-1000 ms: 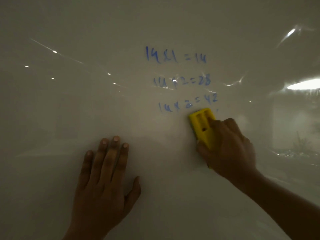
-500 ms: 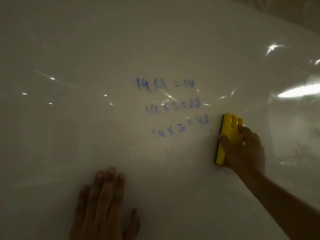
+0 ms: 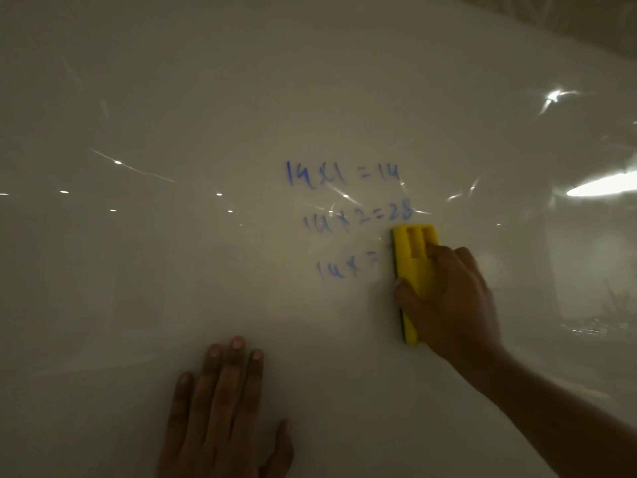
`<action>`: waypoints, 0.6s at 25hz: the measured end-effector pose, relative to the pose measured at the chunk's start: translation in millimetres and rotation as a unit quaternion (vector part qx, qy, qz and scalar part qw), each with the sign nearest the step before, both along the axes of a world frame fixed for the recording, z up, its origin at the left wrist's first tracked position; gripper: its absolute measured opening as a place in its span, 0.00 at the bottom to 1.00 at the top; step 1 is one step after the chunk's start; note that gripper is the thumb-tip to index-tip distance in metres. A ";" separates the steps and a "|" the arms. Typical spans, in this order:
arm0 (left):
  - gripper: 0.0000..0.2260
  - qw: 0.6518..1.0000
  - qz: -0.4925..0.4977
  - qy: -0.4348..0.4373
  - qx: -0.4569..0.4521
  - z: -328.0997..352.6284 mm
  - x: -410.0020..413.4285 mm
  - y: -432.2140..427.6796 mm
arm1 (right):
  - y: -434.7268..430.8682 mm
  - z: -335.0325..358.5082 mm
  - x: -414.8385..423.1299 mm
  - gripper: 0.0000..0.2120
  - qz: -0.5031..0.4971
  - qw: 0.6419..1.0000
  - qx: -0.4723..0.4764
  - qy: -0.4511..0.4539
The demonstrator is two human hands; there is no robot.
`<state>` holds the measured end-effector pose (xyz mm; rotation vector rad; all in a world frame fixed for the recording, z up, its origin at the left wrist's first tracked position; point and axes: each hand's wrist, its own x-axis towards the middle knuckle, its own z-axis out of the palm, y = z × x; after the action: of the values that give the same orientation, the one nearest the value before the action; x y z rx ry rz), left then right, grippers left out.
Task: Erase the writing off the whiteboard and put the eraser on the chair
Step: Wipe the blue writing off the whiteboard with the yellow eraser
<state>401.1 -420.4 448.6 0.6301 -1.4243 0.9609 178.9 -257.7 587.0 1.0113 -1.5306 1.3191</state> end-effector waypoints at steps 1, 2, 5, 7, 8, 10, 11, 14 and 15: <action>0.34 1.000 0.002 0.001 -0.002 0.1 0.0 -0.1 | -3.0 -4.3 11.4 0.28 0.004 0.998 0.024 0.050; 0.34 1.000 0.003 0.001 -0.003 0.8 0.7 -0.3 | -5.4 -11.6 23.6 0.29 0.003 0.991 0.066 0.115; 0.34 1.000 0.004 0.001 -0.001 0.8 0.3 -1.5 | 2.2 -10.0 26.4 0.29 -0.037 0.968 0.163 0.188; 0.34 1.000 -0.001 0.004 0.004 0.1 0.0 -1.8 | 9.5 12.8 17.6 0.29 -0.038 0.986 0.123 0.102; 0.34 1.000 -0.004 0.006 0.006 -0.1 -0.1 -1.5 | 9.5 20.1 16.1 0.29 -0.034 0.992 0.097 0.071; 0.34 1.000 -0.004 0.004 0.002 -0.1 0.2 0.5 | 2.4 18.6 28.8 0.30 -0.022 0.989 0.100 0.109; 0.34 1.000 -0.006 0.002 0.002 -0.2 0.7 2.0 | -2.9 11.1 40.3 0.31 -0.016 0.976 0.137 0.166; 0.34 1.000 -0.008 -0.004 -0.001 0.4 2.3 4.2 | -6.6 -12.3 52.7 0.32 -0.027 0.930 0.228 0.287; 0.34 1.000 -0.009 -0.004 0.000 0.2 2.3 4.4 | -4.9 -9.3 47.0 0.32 -0.033 0.933 0.216 0.284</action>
<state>403.4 -416.0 448.8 0.6126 -1.4349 0.9512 225.9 -262.7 577.7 1.4485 -1.3961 0.5579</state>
